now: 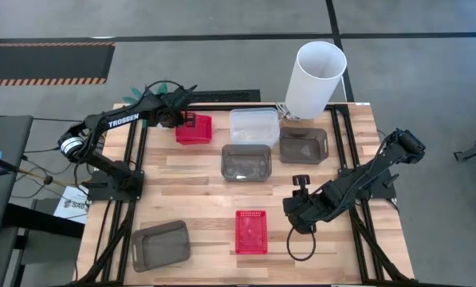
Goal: Stack baskets by color
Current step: Stack the middle left red bin on top of the top red bin, then stack the red bin on top of the red bins
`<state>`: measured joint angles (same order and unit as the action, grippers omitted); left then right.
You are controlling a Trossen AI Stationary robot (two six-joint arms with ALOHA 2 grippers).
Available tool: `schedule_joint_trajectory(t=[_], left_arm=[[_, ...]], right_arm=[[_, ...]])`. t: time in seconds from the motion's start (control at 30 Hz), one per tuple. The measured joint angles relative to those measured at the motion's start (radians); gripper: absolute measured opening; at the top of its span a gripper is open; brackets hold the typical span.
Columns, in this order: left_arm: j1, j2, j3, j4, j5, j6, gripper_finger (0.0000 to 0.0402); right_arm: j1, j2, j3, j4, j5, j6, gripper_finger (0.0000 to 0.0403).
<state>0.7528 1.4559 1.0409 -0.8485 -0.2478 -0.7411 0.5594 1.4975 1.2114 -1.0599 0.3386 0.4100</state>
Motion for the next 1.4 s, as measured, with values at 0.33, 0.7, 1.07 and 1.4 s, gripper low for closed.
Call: schedule_joint_trajectory(t=[0.33, 0.7, 1.07, 1.4], left_arm=[[0.000, 0.000, 0.000, -0.001, 0.008, 0.047, 0.0127], [-0.057, -0.076, 0.012, -0.013, 0.094, 0.185, 0.0160], [-0.408, -0.228, 0.013, 0.034, 0.208, 0.206, 0.0160], [-0.949, 0.037, 0.013, 0.494, 0.261, 0.370, 0.0160]], right_arm=[[0.000, 0.000, 0.000, 0.002, -0.031, 0.008, 0.0116], [-0.013, 0.000, 0.000, 0.061, -0.079, 0.000, 0.0116], [-0.004, 0.000, 0.000, 0.059, -0.107, 0.110, 0.0116], [0.074, 0.000, 0.000, 0.060, -0.109, 0.288, 0.0116]])
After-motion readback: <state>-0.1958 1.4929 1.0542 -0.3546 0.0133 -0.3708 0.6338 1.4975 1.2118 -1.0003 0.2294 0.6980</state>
